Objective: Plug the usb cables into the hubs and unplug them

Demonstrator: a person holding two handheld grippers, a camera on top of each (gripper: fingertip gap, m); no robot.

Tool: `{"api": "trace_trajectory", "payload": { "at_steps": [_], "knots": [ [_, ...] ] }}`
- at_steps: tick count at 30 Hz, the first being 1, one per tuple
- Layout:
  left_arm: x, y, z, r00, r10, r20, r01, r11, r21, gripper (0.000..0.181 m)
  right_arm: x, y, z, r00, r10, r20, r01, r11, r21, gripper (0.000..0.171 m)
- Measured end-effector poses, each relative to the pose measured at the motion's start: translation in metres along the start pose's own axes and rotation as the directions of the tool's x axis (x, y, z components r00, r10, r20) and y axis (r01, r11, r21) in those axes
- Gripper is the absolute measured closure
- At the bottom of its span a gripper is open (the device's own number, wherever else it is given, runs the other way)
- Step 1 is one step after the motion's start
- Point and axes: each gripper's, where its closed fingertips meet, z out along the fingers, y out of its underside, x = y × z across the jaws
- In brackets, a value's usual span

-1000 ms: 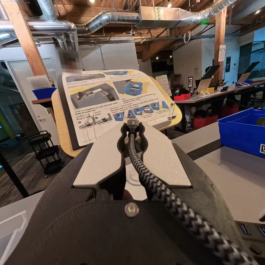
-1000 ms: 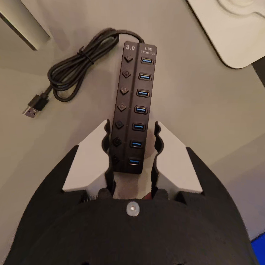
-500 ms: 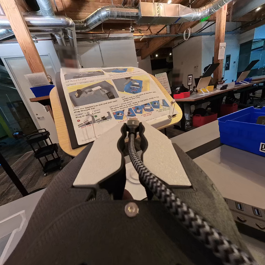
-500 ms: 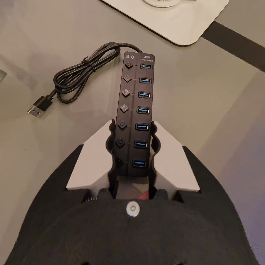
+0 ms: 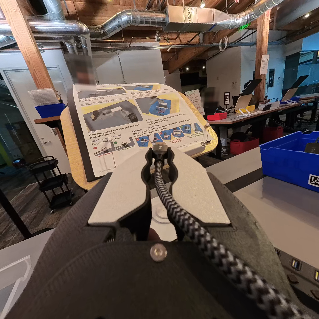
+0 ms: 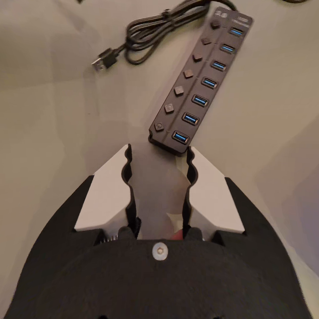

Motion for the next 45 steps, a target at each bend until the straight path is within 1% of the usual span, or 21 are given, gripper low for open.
{"api": "trace_trajectory", "payload": {
  "at_steps": [4, 6, 9, 10, 12, 15, 18, 20, 21, 22, 24, 25, 29, 31, 33, 36, 38, 41, 42, 44, 45],
  "knots": [
    [0.0, -0.002, -0.001, 1.0, 0.003, -0.002, -0.003, 1.0, 0.004, 0.165, -0.048, -0.008, 0.007, 0.994, -0.036, 0.101, 0.035, 0.999, 0.011, 0.11],
    [0.001, -0.002, -0.001, 1.0, 0.005, -0.007, -0.005, 1.0, 0.003, 0.165, -0.08, -0.016, 0.012, 0.976, -0.073, 0.205, 0.067, 0.997, 0.036, 0.107],
    [0.003, -0.002, 0.0, 1.0, 0.013, -0.017, -0.013, 1.0, 0.002, 0.165, -0.129, -0.031, 0.012, 0.886, -0.177, 0.428, 0.141, 0.983, 0.114, 0.107],
    [0.003, -0.003, -0.001, 1.0, 0.019, -0.019, -0.019, 1.0, 0.006, 0.165, -0.132, -0.035, 0.01, 0.865, -0.227, 0.447, 0.183, 0.973, 0.139, 0.107],
    [0.003, -0.008, -0.002, 0.999, 0.033, -0.026, -0.032, 0.999, 0.017, 0.165, -0.118, -0.046, 0.002, 0.839, -0.351, 0.416, 0.288, 0.935, 0.208, 0.107],
    [0.002, -0.015, -0.003, 0.998, 0.047, -0.034, -0.046, 0.998, 0.035, 0.165, -0.057, -0.06, -0.005, 0.83, -0.485, 0.274, 0.427, 0.87, 0.248, 0.113],
    [0.004, -0.015, -0.002, 0.998, 0.052, -0.044, -0.051, 0.998, 0.036, 0.165, 0.01, -0.062, 0.003, 0.814, -0.555, 0.173, 0.529, 0.831, 0.174, 0.114],
    [0.005, -0.013, -0.002, 0.997, 0.059, -0.048, -0.057, 0.998, 0.03, 0.165, 0.041, -0.062, 0.012, 0.79, -0.594, 0.149, 0.582, 0.804, 0.119, 0.111],
    [0.006, -0.011, -0.001, 0.997, 0.062, -0.052, -0.061, 0.998, 0.029, 0.165, 0.047, -0.063, 0.016, 0.763, -0.626, 0.161, 0.616, 0.78, 0.113, 0.11],
    [0.006, -0.011, -0.001, 0.996, 0.067, -0.052, -0.066, 0.997, 0.029, 0.165, 0.051, -0.065, 0.02, 0.715, -0.682, 0.155, 0.673, 0.731, 0.113, 0.11],
    [0.006, -0.01, -0.001, 0.996, 0.074, -0.051, -0.072, 0.997, 0.027, 0.165, 0.055, -0.073, 0.027, 0.582, -0.803, 0.13, 0.795, 0.595, 0.115, 0.114],
    [0.006, -0.009, 0.0, 0.996, 0.075, -0.052, -0.074, 0.997, 0.027, 0.165, 0.052, -0.075, 0.03, 0.534, -0.831, 0.155, 0.824, 0.553, 0.121, 0.116],
    [0.005, -0.01, -0.001, 0.994, 0.093, -0.054, -0.091, 0.995, 0.034, 0.165, 0.052, -0.077, 0.043, 0.459, -0.835, 0.304, 0.854, 0.509, 0.11, 0.109],
    [0.003, -0.012, -0.001, 0.994, 0.098, -0.053, -0.096, 0.995, 0.039, 0.165, 0.055, -0.069, 0.049, 0.453, -0.802, 0.39, 0.85, 0.521, 0.084, 0.112],
    [0.002, -0.013, -0.001, 0.994, 0.098, -0.053, -0.096, 0.995, 0.042, 0.165, 0.058, -0.067, 0.051, 0.458, -0.778, 0.43, 0.84, 0.537, 0.078, 0.113],
    [0.001, -0.012, 0.0, 0.994, 0.096, -0.056, -0.094, 0.995, 0.039, 0.165, 0.057, -0.066, 0.051, 0.526, -0.728, 0.439, 0.799, 0.601, 0.039, 0.113],
    [0.001, -0.011, 0.0, 0.994, 0.095, -0.057, -0.093, 0.995, 0.036, 0.165, 0.054, -0.062, 0.049, 0.611, -0.682, 0.403, 0.75, 0.661, -0.019, 0.114],
    [0.003, -0.009, 0.001, 0.994, 0.092, -0.061, -0.09, 0.995, 0.031, 0.164, 0.039, -0.055, 0.041, 0.811, -0.5, 0.305, 0.554, 0.823, -0.126, 0.116],
    [0.004, -0.009, 0.001, 0.994, 0.092, -0.064, -0.09, 0.995, 0.031, 0.164, 0.031, -0.051, 0.038, 0.844, -0.465, 0.268, 0.511, 0.849, -0.135, 0.117],
    [0.007, -0.009, 0.001, 0.993, 0.095, -0.071, -0.093, 0.995, 0.031, 0.165, 0.006, -0.046, 0.029, 0.82, -0.506, 0.268, 0.537, 0.842, -0.052, 0.103],
    [0.009, -0.009, 0.0, 0.993, 0.096, -0.074, -0.093, 0.995, 0.033, 0.165, -0.002, -0.045, 0.026, 0.802, -0.537, 0.261, 0.556, 0.831, 0.004, 0.102]
  ]
}}
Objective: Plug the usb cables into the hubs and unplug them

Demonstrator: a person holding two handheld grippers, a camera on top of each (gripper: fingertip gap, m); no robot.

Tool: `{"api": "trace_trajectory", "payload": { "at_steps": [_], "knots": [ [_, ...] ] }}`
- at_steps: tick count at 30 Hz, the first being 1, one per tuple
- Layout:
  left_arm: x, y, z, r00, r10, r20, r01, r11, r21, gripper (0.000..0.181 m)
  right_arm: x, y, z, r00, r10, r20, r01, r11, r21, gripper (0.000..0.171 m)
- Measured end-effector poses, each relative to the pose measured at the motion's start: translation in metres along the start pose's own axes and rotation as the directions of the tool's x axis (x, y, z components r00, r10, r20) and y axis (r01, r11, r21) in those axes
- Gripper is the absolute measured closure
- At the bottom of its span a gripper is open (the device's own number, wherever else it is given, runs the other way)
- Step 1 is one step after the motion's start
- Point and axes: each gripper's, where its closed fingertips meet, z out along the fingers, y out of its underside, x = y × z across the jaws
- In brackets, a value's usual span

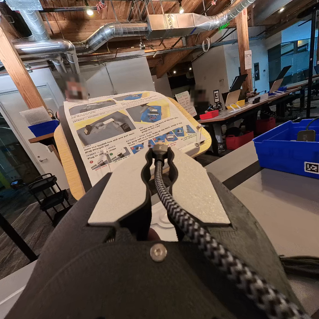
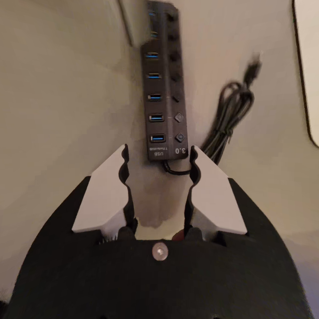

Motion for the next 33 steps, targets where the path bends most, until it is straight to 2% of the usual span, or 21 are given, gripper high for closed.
{"api": "trace_trajectory", "payload": {
  "at_steps": [3, 6, 10, 12, 14, 16, 22, 25, 33],
  "knots": [
    [0.005, -0.003, -0.001, 1.0, 0.011, -0.006, -0.011, 1.0, 0.005, 0.165, 0.005, -0.001, -0.002, 0.992, -0.062, -0.109, 0.073, 0.992, 0.099, 0.102],
    [0.008, -0.006, -0.002, 1.0, 0.019, -0.01, -0.018, 1.0, 0.013, 0.165, 0.004, -0.007, 0.003, 0.996, 0.054, -0.07, -0.036, 0.971, 0.235, 0.105],
    [0.007, -0.008, -0.002, 1.0, 0.017, -0.011, -0.016, 1.0, 0.016, 0.165, 0.009, -0.004, 0.014, 0.994, 0.077, -0.083, -0.058, 0.975, 0.215, 0.105],
    [0.007, -0.006, -0.002, 1.0, 0.012, -0.01, -0.012, 1.0, 0.014, 0.165, 0.009, -0.004, 0.018, 0.993, 0.111, -0.031, -0.102, 0.975, 0.197, 0.104],
    [0.006, -0.006, -0.002, 1.0, 0.01, -0.011, -0.009, 1.0, 0.014, 0.165, 0.005, -0.006, 0.021, 0.993, 0.112, 0.022, -0.115, 0.975, 0.193, 0.113],
    [0.006, -0.006, -0.002, 1.0, 0.012, -0.01, -0.012, 1.0, 0.015, 0.165, 0.003, -0.01, 0.023, 0.996, 0.087, 0.019, -0.089, 0.976, 0.197, 0.12],
    [0.004, -0.008, -0.003, 1.0, 0.014, -0.013, -0.013, 1.0, 0.019, 0.165, 0.005, -0.012, 0.021, 0.997, 0.066, -0.031, -0.058, 0.977, 0.206, 0.121],
    [0.004, -0.008, -0.003, 1.0, 0.019, -0.017, -0.019, 1.0, 0.017, 0.165, 0.008, -0.013, 0.011, 0.996, 0.075, -0.042, -0.065, 0.975, 0.214, 0.121],
    [0.01, -0.006, -0.002, 0.999, 0.021, -0.05, -0.021, 1.0, 0.004, 0.165, 0.036, -0.026, -0.048, 0.989, 0.064, -0.13, -0.029, 0.968, 0.25, 0.122]
  ]
}}
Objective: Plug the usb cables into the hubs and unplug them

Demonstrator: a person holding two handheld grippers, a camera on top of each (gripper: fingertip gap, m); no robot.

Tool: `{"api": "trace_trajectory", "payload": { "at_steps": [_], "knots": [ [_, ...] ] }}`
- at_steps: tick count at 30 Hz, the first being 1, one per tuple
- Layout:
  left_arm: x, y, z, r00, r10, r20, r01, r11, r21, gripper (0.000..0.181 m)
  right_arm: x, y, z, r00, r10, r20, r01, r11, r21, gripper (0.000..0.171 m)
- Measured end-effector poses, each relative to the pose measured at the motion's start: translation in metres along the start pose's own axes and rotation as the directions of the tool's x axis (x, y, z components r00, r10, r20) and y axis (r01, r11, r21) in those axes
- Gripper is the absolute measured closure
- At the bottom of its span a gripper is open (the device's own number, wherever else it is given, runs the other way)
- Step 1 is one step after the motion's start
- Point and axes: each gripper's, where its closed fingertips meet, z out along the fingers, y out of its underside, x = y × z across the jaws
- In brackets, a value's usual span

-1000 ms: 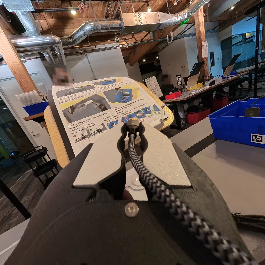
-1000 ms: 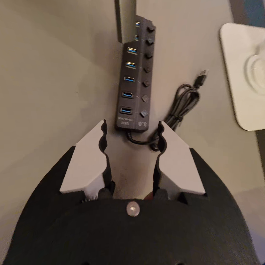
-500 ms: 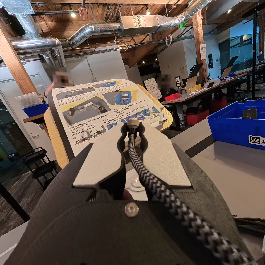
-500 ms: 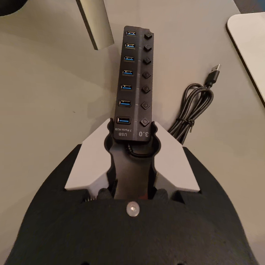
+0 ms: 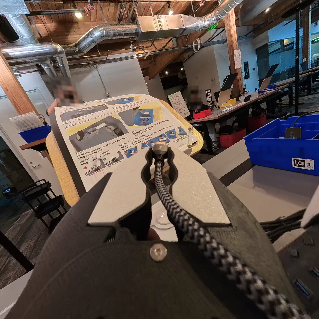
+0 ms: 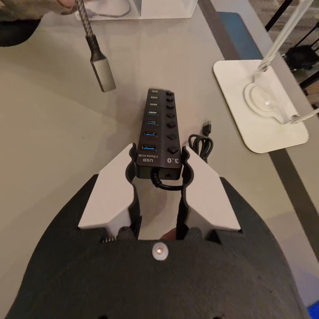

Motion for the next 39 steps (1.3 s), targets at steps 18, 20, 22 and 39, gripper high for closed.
{"api": "trace_trajectory", "payload": {
  "at_steps": [18, 20, 22, 39],
  "knots": [
    [0.062, 0.03, 0.004, 0.958, 0.012, -0.286, -0.048, 0.992, -0.117, 0.164, 0.009, -0.01, -0.052, 0.987, -0.131, 0.093, 0.149, 0.963, -0.225, 0.122],
    [0.07, 0.027, 0.002, 0.942, -0.007, -0.337, -0.03, 0.994, -0.105, 0.164, 0.01, -0.01, -0.057, 0.982, -0.147, 0.117, 0.172, 0.954, -0.244, 0.122],
    [0.078, 0.024, -0.002, 0.92, -0.018, -0.391, -0.022, 0.995, -0.096, 0.164, 0.011, -0.01, -0.062, 0.975, -0.165, 0.148, 0.2, 0.943, -0.267, 0.122],
    [0.124, 0.032, -0.021, 0.783, -0.031, -0.621, -0.057, 0.991, -0.121, 0.164, 0.023, -0.009, -0.095, 0.877, -0.29, 0.384, 0.477, 0.625, -0.617, 0.12]
  ]
}}
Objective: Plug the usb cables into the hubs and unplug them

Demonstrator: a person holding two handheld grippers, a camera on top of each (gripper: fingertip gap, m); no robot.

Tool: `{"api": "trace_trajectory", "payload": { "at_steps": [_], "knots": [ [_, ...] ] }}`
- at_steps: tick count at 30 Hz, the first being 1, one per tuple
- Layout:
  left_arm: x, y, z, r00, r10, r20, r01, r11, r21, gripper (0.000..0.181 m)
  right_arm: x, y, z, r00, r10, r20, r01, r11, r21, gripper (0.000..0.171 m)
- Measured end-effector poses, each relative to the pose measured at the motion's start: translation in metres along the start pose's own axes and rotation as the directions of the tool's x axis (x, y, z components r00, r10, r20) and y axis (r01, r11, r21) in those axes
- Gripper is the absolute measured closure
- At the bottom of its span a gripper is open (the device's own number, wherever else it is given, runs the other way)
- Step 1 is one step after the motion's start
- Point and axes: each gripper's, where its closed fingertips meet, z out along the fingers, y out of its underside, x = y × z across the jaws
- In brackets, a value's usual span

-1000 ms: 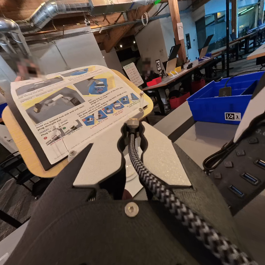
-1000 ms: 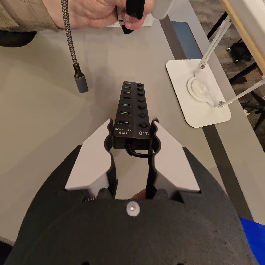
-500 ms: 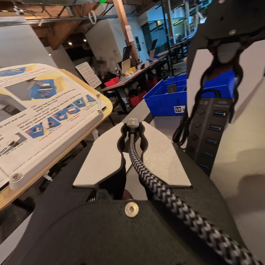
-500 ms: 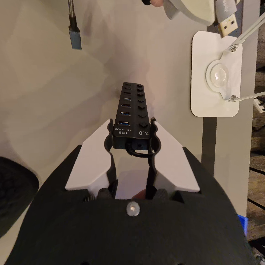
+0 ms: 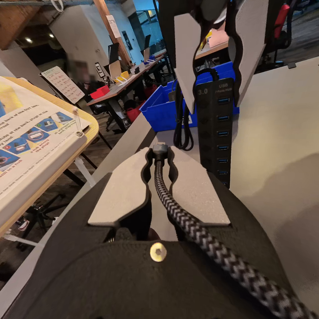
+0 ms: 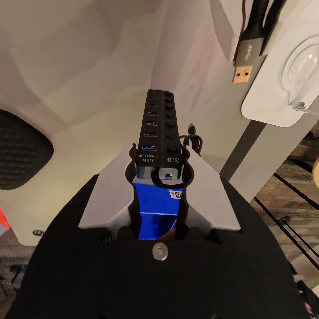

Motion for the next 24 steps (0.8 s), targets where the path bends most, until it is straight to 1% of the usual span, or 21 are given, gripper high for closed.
{"api": "trace_trajectory", "payload": {
  "at_steps": [3, 15, 21, 24],
  "knots": [
    [0.009, 0.004, 0.001, 0.999, -0.001, -0.054, 0.001, 1.0, -0.008, 0.164, -0.002, -0.006, 0.008, 0.999, -0.024, 0.032, 0.025, 0.999, -0.047, 0.12],
    [0.034, 0.017, 0.002, 0.98, 0.006, -0.197, -0.016, 0.999, -0.05, 0.164, 0.0, -0.032, 0.009, 0.997, -0.052, 0.055, 0.054, 0.998, -0.032, 0.121],
    [0.035, 0.019, -0.004, 0.974, -0.002, -0.225, -0.01, 0.999, -0.049, 0.164, 0.003, -0.053, 0.009, 0.996, -0.057, 0.063, 0.054, 0.998, 0.035, 0.122],
    [0.038, 0.018, -0.007, 0.97, 0.001, -0.243, -0.011, 0.999, -0.038, 0.165, 0.004, -0.056, 0.01, 0.997, -0.037, 0.061, 0.032, 0.996, 0.081, 0.121]
  ]
}}
